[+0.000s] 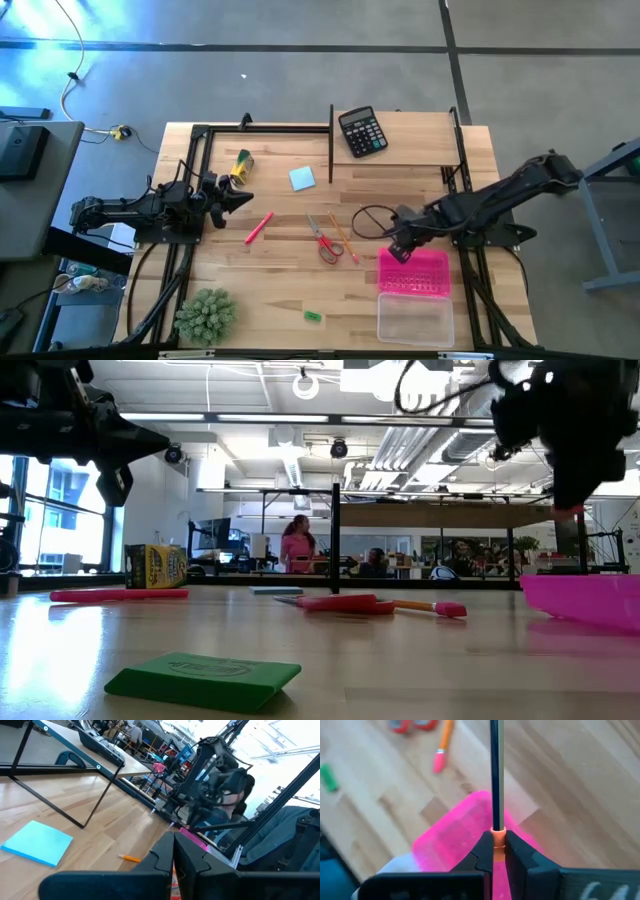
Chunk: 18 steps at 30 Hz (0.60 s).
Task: Pack school essentials
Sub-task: Put the black pencil into the supply box
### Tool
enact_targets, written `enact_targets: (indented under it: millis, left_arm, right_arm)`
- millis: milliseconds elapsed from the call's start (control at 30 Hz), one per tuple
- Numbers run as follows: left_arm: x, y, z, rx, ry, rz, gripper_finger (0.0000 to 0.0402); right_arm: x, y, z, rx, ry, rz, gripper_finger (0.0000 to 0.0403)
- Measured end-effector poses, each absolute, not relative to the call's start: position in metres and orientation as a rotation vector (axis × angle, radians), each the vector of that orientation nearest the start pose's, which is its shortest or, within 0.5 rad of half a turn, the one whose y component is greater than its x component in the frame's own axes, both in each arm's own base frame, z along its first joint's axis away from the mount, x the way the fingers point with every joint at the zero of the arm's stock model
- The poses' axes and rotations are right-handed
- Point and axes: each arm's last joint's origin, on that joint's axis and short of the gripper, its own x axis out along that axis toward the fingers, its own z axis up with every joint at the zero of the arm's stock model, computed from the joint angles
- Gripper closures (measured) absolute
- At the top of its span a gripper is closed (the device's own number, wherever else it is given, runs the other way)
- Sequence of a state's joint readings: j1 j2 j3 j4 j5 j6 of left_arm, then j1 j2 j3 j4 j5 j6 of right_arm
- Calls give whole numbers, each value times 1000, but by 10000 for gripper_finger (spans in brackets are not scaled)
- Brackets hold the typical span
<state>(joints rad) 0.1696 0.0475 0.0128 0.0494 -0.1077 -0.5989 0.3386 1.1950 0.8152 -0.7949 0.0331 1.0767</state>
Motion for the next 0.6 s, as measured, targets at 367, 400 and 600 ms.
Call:
enact_targets:
  millis: [367,400,600]
  left_arm:
    - [98,19,169,-595,-89,236,401]
    - [98,19,169,-595,-88,233,401]
    - [98,18,169,-596,-77,190,401]
  right_arm:
    - [198,107,272,748,1106,-199,393]
    - [197,111,275,752,1105,-186,393]
    - [185,133,280,750,1130,-140,393]
